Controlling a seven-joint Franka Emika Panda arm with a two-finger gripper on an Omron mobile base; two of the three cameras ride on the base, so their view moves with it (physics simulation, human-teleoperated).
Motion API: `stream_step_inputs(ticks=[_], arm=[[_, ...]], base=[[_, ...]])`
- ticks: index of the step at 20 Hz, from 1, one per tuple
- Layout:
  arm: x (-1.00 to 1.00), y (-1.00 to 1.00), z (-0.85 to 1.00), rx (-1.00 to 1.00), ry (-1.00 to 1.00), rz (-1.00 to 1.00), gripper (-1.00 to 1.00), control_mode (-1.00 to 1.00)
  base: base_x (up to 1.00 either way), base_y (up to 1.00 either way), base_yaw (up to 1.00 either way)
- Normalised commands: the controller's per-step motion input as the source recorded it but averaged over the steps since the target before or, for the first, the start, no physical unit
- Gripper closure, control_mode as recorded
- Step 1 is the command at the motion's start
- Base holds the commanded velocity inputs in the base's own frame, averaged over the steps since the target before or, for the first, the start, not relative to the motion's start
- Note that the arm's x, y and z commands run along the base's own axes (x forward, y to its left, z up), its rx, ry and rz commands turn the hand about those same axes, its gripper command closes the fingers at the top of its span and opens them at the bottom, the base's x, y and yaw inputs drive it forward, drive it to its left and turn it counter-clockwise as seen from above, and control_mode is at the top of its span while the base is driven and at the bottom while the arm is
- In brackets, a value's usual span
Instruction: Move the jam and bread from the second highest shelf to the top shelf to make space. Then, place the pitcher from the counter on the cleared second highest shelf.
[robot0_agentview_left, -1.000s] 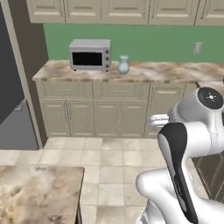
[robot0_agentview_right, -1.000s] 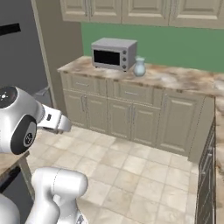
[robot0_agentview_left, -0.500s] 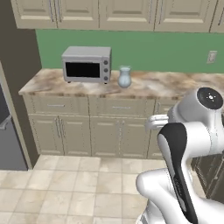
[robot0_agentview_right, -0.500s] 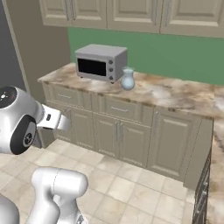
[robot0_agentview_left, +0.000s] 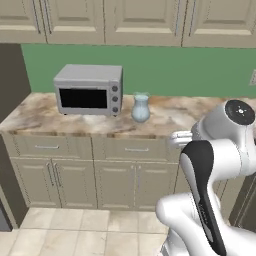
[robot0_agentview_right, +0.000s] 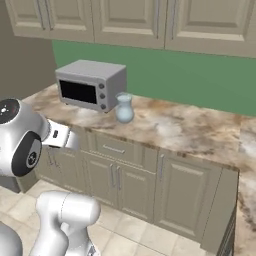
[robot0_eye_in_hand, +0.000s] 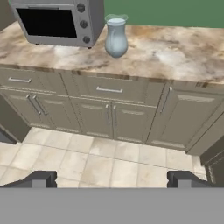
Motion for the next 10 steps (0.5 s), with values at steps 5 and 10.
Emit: stream_step_inputs(ticks=[5, 10], arm=[[0.00, 0.00, 0.00, 0.00, 0.00, 0.00, -1.00, 1.00], [0.00, 0.00, 0.00, 0.00, 0.00, 0.00, -1.00, 1.00]], base=[[0.82, 0.00, -0.09], [0.61, 0.01, -0.12]])
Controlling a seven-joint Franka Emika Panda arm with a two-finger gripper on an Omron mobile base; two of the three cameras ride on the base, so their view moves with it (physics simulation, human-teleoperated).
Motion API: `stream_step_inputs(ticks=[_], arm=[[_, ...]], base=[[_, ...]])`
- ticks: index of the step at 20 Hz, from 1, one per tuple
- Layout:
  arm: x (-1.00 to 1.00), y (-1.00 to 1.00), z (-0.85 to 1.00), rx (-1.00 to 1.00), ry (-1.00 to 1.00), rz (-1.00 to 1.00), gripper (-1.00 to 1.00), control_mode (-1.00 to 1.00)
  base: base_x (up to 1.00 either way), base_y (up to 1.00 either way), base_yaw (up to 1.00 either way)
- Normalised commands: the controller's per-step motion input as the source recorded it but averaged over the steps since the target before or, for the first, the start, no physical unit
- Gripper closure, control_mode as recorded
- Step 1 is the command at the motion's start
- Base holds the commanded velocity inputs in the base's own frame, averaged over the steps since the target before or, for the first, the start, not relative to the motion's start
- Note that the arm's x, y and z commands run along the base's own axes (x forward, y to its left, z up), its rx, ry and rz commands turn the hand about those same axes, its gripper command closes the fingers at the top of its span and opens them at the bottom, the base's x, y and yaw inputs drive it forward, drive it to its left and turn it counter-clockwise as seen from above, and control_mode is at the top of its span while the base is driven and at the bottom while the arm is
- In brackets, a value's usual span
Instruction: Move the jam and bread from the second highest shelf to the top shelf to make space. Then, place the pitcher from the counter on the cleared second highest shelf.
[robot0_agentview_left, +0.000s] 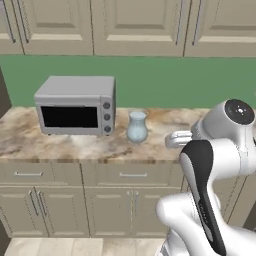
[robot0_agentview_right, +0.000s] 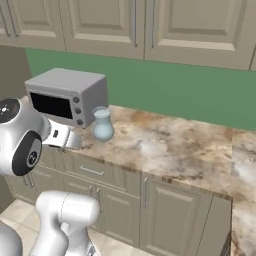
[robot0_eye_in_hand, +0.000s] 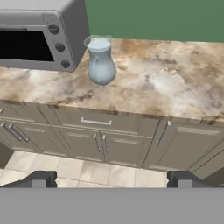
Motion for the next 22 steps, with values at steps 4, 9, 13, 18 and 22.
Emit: stream_step_inputs(ticks=[4, 9, 13, 18, 22], arm=[[0.00, 0.00, 0.00, 0.00, 0.00, 0.00, -1.00, 1.00], [0.00, 0.00, 0.00, 0.00, 0.00, 0.00, -1.00, 1.00], [0.00, 0.00, 0.00, 0.00, 0.00, 0.00, -1.00, 1.00], [0.00, 0.00, 0.00, 0.00, 0.00, 0.00, -1.00, 1.00], [0.00, 0.00, 0.00, 0.00, 0.00, 0.00, -1.00, 1.00]], base=[[0.42, 0.20, -0.15], [0.30, 0.35, -0.18], [0.31, 0.45, -0.20], [0.33, 0.41, -0.20], [0.32, 0.29, -0.18]])
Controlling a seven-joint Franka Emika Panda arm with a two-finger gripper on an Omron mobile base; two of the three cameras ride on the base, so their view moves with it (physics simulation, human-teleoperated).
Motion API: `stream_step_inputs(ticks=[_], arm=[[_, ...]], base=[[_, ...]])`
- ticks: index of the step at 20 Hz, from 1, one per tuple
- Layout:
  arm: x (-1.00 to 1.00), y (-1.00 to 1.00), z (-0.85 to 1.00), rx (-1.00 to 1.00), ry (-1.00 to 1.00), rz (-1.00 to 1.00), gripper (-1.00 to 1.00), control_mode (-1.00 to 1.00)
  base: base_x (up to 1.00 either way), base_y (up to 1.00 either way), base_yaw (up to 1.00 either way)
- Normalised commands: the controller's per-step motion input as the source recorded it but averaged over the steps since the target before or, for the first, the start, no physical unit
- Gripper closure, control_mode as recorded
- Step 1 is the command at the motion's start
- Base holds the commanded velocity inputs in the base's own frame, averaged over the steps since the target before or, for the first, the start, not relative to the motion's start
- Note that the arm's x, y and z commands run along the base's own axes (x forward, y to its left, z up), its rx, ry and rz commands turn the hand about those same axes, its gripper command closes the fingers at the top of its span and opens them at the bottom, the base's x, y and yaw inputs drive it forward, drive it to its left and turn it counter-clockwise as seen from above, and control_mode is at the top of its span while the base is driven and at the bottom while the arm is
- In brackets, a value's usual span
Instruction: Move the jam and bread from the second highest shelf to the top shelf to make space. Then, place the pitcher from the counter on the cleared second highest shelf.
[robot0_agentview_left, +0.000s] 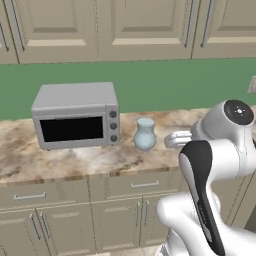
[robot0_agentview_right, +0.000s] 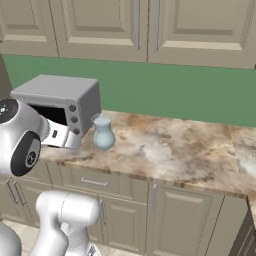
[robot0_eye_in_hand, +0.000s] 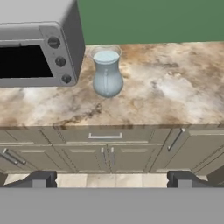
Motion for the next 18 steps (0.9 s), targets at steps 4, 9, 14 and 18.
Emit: stream_step_inputs(ticks=[4, 9, 14, 18], arm=[[0.27, 0.01, -0.13, 0.00, 0.00, -0.08, -1.00, -1.00], [0.56, 0.00, -0.24, 0.00, 0.00, -0.07, -1.00, -1.00], [0.64, 0.00, -0.32, 0.00, 0.00, -0.02, -1.00, -1.00], [0.64, 0.00, -0.39, 0.00, 0.00, 0.00, -1.00, -1.00]], base=[[0.07, 0.04, -0.04], [0.00, 0.00, 0.00], [0.00, 0.00, 0.00], [0.00, 0.00, 0.00]])
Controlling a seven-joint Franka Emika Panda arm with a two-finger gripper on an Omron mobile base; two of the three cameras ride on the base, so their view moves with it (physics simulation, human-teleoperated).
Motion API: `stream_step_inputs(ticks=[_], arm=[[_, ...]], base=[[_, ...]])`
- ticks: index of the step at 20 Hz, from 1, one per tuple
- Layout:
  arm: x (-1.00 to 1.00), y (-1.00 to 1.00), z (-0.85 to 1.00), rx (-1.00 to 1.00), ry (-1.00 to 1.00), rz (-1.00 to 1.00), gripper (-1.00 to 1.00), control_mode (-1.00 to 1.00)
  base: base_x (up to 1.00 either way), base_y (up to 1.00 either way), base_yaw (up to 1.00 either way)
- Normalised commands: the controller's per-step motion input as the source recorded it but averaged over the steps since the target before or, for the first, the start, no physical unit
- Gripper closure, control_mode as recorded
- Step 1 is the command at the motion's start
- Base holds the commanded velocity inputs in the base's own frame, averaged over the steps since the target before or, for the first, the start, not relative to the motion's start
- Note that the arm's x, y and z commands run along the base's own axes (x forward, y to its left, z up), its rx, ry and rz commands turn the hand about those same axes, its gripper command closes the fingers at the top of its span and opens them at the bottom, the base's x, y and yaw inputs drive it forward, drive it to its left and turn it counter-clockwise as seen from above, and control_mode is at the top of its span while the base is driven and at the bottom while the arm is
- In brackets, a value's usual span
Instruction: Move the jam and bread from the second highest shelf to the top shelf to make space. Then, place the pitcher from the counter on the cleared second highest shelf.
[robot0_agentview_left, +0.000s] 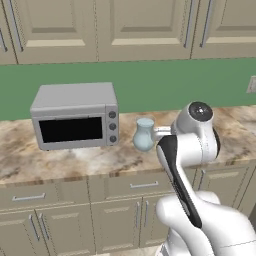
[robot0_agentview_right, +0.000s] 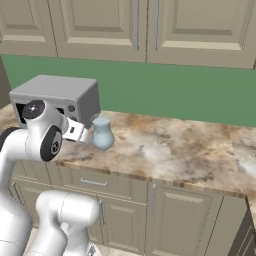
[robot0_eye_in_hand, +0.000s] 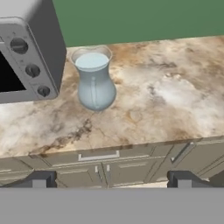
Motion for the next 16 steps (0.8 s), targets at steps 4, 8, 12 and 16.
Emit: stream_step_inputs(ticks=[4, 8, 12, 16], arm=[[0.62, 0.00, -0.41, 0.00, 0.02, 0.00, -1.00, -1.00], [0.52, 0.00, -0.38, 0.00, 0.02, 0.00, -1.00, -1.00], [0.50, 0.00, -0.32, 0.00, 0.02, 0.00, -1.00, -1.00], [0.51, 0.00, -0.23, 0.00, 0.05, 0.00, -1.00, -1.00]], base=[[0.00, 0.00, 0.00], [0.00, 0.00, 0.00], [0.00, 0.00, 0.00], [0.00, 0.00, 0.00]])
